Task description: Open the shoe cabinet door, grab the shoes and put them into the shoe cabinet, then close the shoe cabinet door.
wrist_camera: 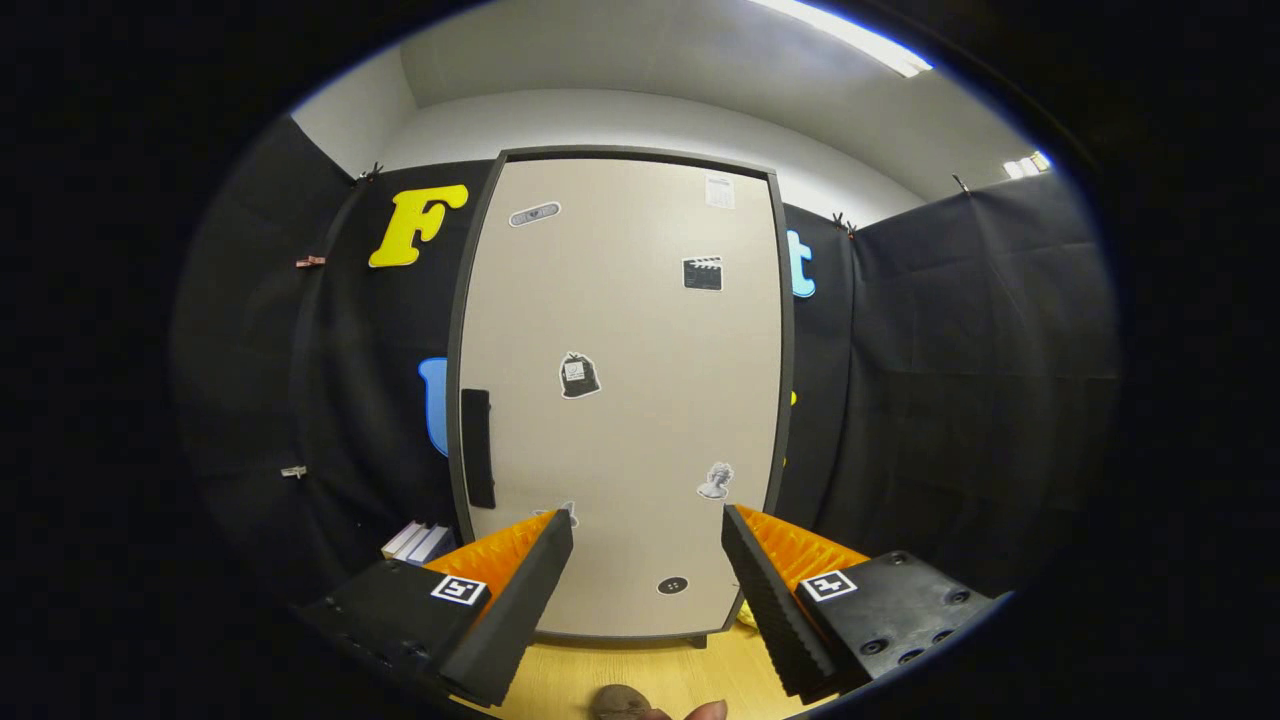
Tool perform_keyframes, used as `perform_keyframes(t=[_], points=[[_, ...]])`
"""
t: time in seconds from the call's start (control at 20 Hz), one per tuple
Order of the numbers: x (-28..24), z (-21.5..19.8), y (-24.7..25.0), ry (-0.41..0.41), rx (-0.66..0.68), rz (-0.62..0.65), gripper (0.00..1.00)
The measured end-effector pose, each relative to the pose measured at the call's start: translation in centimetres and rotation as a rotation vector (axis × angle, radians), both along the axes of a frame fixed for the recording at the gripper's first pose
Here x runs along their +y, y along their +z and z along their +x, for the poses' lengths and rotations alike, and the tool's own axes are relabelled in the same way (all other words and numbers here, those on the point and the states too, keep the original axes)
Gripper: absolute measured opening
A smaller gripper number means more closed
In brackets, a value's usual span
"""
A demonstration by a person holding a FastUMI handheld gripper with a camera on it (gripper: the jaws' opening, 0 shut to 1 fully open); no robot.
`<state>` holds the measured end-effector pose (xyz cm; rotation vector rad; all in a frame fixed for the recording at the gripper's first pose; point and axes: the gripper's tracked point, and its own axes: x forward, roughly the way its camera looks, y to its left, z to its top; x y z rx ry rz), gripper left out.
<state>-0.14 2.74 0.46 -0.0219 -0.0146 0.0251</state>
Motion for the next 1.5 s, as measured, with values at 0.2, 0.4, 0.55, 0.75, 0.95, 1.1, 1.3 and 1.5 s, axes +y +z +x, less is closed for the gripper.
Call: perform_keyframes(t=[0.2, 0.4, 0.55, 0.75, 0.95, 1.1, 1.3, 1.5], points=[[2.6, 1.0, 1.5, 0.031, -0.025, 0.015, 0.98], [6.7, 2.6, 2.3, 0.074, -0.037, 0.057, 0.97], [10.2, 4.8, 2.5, 0.100, -0.037, 0.057, 0.98], [13.6, 8.4, 1.1, 0.115, -0.008, 0.058, 0.98], [15.8, 11.9, -1.4, 0.117, 0.041, 0.054, 0.98], [16.7, 13.9, -2.7, 0.109, 0.058, 0.044, 0.98], [17.9, 15.6, -4.5, 0.131, 0.109, 0.073, 0.81], [18.0, 16.2, -5.0, 0.113, 0.111, 0.082, 0.53]])
